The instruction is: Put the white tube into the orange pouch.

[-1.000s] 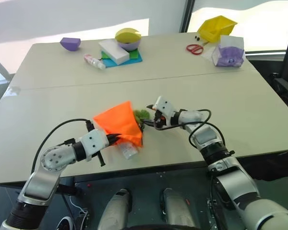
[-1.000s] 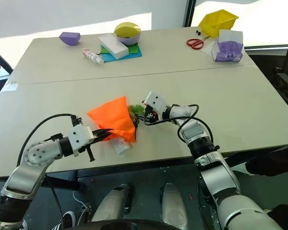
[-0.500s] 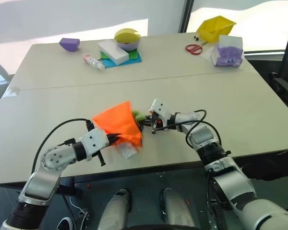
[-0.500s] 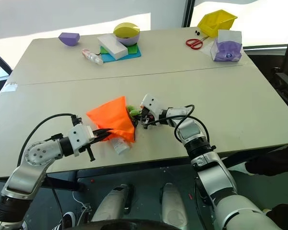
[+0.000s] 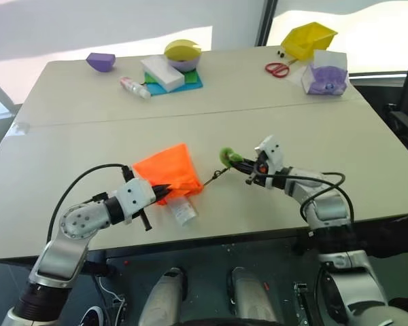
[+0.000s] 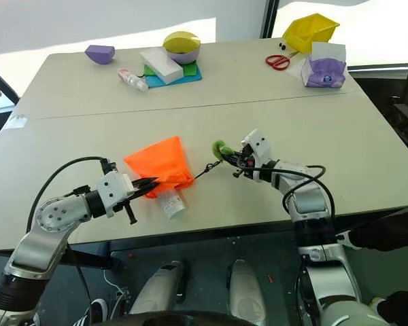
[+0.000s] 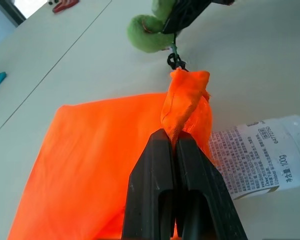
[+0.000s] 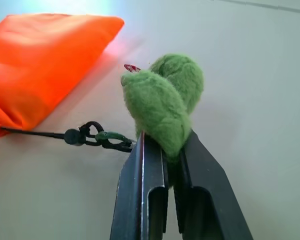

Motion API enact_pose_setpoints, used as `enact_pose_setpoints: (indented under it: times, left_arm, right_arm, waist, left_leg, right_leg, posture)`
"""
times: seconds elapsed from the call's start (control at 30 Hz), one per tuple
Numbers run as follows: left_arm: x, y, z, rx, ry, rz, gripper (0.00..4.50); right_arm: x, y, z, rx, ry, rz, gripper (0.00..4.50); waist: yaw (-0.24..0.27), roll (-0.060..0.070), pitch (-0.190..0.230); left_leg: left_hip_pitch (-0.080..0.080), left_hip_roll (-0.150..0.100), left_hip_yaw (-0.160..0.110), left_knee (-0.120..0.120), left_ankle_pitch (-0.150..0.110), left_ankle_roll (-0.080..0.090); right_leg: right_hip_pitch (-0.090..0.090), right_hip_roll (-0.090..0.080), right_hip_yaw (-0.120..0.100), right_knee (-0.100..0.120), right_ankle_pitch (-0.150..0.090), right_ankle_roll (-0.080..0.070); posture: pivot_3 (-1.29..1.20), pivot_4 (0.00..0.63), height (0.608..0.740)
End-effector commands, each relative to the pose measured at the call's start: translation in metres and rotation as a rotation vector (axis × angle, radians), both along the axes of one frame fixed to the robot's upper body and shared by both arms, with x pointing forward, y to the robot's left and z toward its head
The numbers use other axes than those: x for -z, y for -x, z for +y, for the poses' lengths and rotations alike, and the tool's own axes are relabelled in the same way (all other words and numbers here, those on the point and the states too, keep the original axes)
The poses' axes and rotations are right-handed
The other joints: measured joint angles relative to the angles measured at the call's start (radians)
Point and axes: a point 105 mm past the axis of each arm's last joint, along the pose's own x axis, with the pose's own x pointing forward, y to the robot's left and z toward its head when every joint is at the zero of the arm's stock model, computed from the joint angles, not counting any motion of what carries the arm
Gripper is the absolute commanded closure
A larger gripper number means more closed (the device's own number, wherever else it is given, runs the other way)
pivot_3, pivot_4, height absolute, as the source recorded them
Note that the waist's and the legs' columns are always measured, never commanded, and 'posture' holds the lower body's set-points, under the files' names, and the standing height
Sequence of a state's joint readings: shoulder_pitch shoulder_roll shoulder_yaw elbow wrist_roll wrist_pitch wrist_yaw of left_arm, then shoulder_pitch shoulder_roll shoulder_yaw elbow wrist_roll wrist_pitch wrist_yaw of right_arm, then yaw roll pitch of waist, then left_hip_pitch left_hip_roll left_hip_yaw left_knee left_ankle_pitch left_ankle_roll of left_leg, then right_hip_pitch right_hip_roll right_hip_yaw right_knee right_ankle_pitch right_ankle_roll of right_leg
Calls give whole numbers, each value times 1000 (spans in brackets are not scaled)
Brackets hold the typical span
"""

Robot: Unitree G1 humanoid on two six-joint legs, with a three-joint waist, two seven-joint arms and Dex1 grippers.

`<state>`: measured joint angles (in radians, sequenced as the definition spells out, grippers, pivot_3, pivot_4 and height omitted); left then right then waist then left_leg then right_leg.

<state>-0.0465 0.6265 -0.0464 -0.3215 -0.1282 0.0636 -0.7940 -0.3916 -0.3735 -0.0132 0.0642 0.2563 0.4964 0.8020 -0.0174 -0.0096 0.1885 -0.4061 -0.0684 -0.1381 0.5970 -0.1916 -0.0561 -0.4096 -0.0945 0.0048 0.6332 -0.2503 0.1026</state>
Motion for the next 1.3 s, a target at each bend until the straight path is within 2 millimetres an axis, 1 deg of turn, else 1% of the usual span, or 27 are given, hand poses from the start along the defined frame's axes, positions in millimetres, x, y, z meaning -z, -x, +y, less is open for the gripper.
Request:
enact_pose_setpoints:
  times: [0.03,0.13,0.2,0.27,0.3,0.37,0.4,0.47,0.57,0.67,0.73,0.83,0.9,0.97,1.03,1.1,1.17,1.23,1.3]
  left_arm:
    - [-11,-1,-2,5,33,-19,4500]
    - [-10,1,-2,13,67,27,4500]
    - [-9,2,-2,22,90,64,4500]
    - [-9,6,-2,31,159,151,3943]
    - [-7,12,-3,45,199,241,3672]
    - [-6,26,-5,96,246,386,2719]
    - [-9,26,-3,85,259,388,2331]
    - [-15,22,2,54,284,378,2331]
    - [-29,22,5,60,346,409,2331]
    - [-44,13,17,32,362,359,2331]
    - [-48,7,25,7,354,330,2331]
    - [-51,3,28,5,349,311,2331]
    - [-62,-1,27,17,415,318,2331]
    - [-77,-9,28,26,521,331,2331]
    - [-83,-13,29,25,563,343,2331]
    - [-83,-22,31,15,527,330,2331]
    - [-78,-27,28,23,491,335,2331]
    - [-71,-28,25,30,450,329,2331]
    - [-65,-28,23,38,413,328,2331]
  right_arm:
    - [-29,3,-5,20,-65,-75,4460]
    - [-42,9,-7,6,-118,-91,4460]
    - [-45,12,-4,-8,-129,-91,4460]
    - [-41,14,-1,-17,-121,-83,4500]
    - [-39,15,1,-24,-115,-79,4500]
    - [-35,15,3,-32,-100,-76,4500]
    - [-33,15,4,-37,-97,-71,4500]
    - [-31,15,6,-43,-93,-68,4500]
    - [-31,15,6,-47,-84,-75,4500]
    - [-30,13,4,-37,-84,-78,4500]
    - [-29,13,2,-35,-75,-78,4500]
    - [-30,12,-2,-25,-82,-84,4500]
    - [-36,14,-6,-32,-109,-84,4500]
    - [-41,19,-9,-54,-135,-79,4500]
    - [-44,22,-11,-66,-151,-74,4500]
    - [-48,17,-21,-13,-154,-92,4500]
    - [-49,19,-28,-4,-151,-87,4500]
    - [-36,29,-28,-50,-59,-65,4500]
    - [-25,30,-28,-52,4,-57,4500]
  waist:
    - [0,0,0]
    - [2,0,0]
    - [3,0,0]
    - [3,0,0]
    - [2,0,0]
    - [-1,0,0]
    - [-3,0,0]
    - [0,0,0]
    - [2,0,0]
    - [4,0,0]
    - [4,0,0]
    - [2,0,0]
    - [3,0,0]
    - [7,0,0]
    - [6,-1,0]
    - [4,-1,0]
    - [4,-1,0]
    - [4,-1,0]
    - [4,-1,0]
  left_leg:
    - [0,0,0,0,0,0]
    - [0,0,0,1,0,0]
    - [0,3,0,1,0,0]
    - [0,3,0,1,0,0]
    - [0,3,0,1,0,0]
    - [0,3,0,1,0,0]
    - [0,3,1,1,0,0]
    - [0,4,1,1,0,0]
    - [0,5,1,1,0,0]
    - [0,7,1,2,0,0]
    - [0,7,1,2,0,0]
    - [0,7,2,2,0,0]
    - [0,7,3,1,0,0]
    - [-1,7,2,1,0,0]
    - [-1,7,2,2,0,0]
    - [-1,8,2,2,0,0]
    - [-1,7,3,2,0,0]
    - [-1,7,3,2,0,0]
    - [-1,8,4,1,0,0]
  right_leg:
    - [0,0,0,0,0,-1]
    - [0,0,0,0,-1,-2]
    - [0,0,0,0,-1,-2]
    - [0,0,0,0,-1,-2]
    - [0,0,0,0,-1,-2]
    - [0,0,0,0,-1,-2]
    - [0,0,0,0,-1,-2]
    - [0,1,0,0,-1,-2]
    - [0,2,0,0,-1,-3]
    - [1,3,-1,0,-1,-4]
    - [1,3,-1,0,-1,-4]
    - [0,3,0,0,-1,-4]
    - [0,3,0,0,-1,-4]
    - [0,3,0,-1,-1,-4]
    - [1,3,-1,-1,-1,-4]
    - [1,4,-1,-1,-1,-4]
    - [1,4,-1,-1,0,-4]
    - [1,4,-1,-1,0,-4]
    - [1,4,0,-2,-1,-4]
  posture:
    - [0,150,740]
    - [0,150,740]
    - [0,150,740]
    - [0,150,740]
    - [0,150,740]
    - [0,150,740]
    - [0,150,740]
    - [0,150,740]
    - [0,150,740]
    - [0,150,740]
    - [0,150,740]
    - [0,150,740]
    - [0,150,740]
    - [0,150,740]
    - [0,150,740]
    - [0,150,740]
    - [0,150,740]
    - [0,150,740]
    - [0,150,740]
